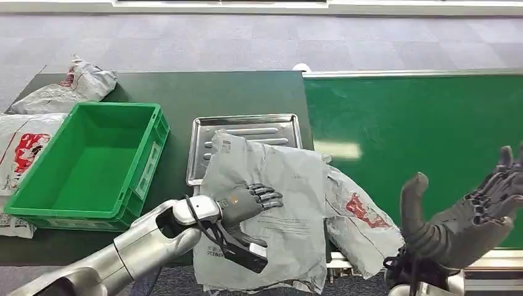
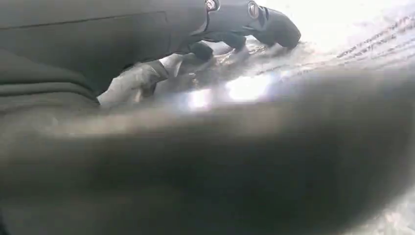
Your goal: Moved the parcel from conveyor to table for the left to box.
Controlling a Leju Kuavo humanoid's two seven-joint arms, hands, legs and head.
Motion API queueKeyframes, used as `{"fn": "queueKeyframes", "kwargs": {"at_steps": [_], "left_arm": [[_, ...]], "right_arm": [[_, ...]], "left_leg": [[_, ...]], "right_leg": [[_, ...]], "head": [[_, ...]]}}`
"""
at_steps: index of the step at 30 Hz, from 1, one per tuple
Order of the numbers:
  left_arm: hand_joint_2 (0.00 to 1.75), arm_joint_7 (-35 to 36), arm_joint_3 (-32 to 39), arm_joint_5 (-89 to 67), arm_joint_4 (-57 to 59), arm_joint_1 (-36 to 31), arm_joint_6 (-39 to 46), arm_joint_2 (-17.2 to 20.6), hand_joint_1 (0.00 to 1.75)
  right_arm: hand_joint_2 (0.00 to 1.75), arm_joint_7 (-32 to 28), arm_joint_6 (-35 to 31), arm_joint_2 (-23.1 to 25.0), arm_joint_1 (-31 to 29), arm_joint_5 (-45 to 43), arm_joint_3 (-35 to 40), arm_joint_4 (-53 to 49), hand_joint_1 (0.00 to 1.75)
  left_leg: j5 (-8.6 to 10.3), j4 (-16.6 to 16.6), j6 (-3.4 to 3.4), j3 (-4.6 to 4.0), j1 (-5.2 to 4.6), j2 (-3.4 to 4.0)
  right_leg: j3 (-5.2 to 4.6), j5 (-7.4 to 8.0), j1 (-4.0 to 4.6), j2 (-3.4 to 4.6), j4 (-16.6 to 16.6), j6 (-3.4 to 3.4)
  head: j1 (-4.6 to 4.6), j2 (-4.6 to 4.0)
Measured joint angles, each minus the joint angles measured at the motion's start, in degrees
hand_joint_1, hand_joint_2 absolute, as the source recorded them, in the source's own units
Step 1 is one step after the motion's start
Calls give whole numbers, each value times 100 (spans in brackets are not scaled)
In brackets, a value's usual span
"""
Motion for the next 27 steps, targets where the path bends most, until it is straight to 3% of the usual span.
{"fn": "queueKeyframes", "kwargs": {"at_steps": [8,22,24,25,26,27], "left_arm": [[175,9,-273,2,710,-74,341,-218,0],[175,4,-406,2,964,-133,376,-310,0],[175,4,-417,4,977,-139,376,-315,17],[175,4,-420,4,983,-140,376,-319,17],[175,4,-424,4,985,-142,376,-321,30],[175,7,-428,4,990,-144,376,-323,54]], "right_arm": [[175,-92,2,-35,1,-74,59,81,0],[175,-92,0,-55,2,-74,103,131,0],[175,-92,2,-55,2,-74,103,131,0],[175,-92,0,-55,2,-74,105,131,0],[175,-92,0,-55,2,-74,105,131,0],[175,-92,0,-55,2,-74,105,131,0]], "left_leg": [[0,0,0,1,0,0],[2,0,0,6,0,0],[2,0,0,6,0,0],[2,0,0,6,0,0],[2,0,0,6,0,0],[1,0,0,6,0,0]], "right_leg": [[3,0,1,-1,0,0],[8,2,1,-2,0,0],[8,2,1,-2,0,0],[8,2,1,-2,0,0],[8,2,1,-2,0,0],[8,2,1,-2,0,0]], "head": [[0,0],[0,0],[0,0],[0,0],[0,0],[0,0]]}}
